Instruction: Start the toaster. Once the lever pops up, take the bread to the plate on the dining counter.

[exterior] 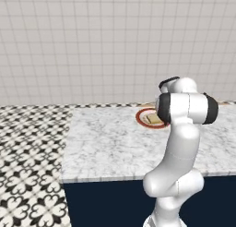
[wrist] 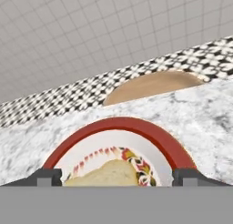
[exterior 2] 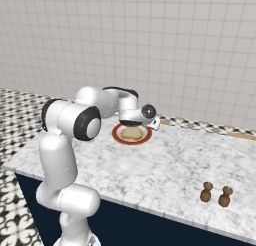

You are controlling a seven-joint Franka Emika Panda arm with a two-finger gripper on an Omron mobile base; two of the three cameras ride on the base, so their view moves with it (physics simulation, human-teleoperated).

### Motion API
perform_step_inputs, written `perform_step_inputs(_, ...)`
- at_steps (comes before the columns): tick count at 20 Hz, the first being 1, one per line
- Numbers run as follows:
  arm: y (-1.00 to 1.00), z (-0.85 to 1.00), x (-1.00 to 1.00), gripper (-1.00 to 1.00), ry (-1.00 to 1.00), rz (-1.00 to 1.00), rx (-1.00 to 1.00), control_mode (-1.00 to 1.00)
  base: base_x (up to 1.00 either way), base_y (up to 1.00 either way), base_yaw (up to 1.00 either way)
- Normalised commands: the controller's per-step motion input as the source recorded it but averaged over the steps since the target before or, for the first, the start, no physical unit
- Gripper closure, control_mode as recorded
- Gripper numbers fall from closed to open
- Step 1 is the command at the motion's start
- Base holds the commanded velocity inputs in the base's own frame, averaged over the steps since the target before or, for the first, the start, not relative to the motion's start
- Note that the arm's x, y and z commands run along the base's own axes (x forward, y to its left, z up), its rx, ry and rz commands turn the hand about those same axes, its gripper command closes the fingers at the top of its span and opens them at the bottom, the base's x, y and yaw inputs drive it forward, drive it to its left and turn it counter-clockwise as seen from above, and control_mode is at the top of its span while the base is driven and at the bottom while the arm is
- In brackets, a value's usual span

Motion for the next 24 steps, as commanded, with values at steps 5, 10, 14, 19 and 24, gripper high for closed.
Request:
perform_step_inputs(5,0.05,0.59,-0.62,-1.00,0.01,-0.09,-0.22,-1.00,0.00,0.00,0.00)
perform_step_inputs(10,0.25,0.57,-1.00,-1.00,0.00,-0.14,-0.30,-1.00,0.00,0.00,0.00)
perform_step_inputs(14,0.27,0.23,-1.00,-1.00,0.03,-0.26,-0.19,-1.00,0.00,0.00,0.00)
perform_step_inputs(19,0.09,0.79,-1.00,-1.00,0.19,-0.14,-0.02,-1.00,0.00,0.00,0.00)
perform_step_inputs(24,0.12,1.00,-1.00,-1.00,0.11,0.00,0.00,-1.00,0.00,0.00,0.00)
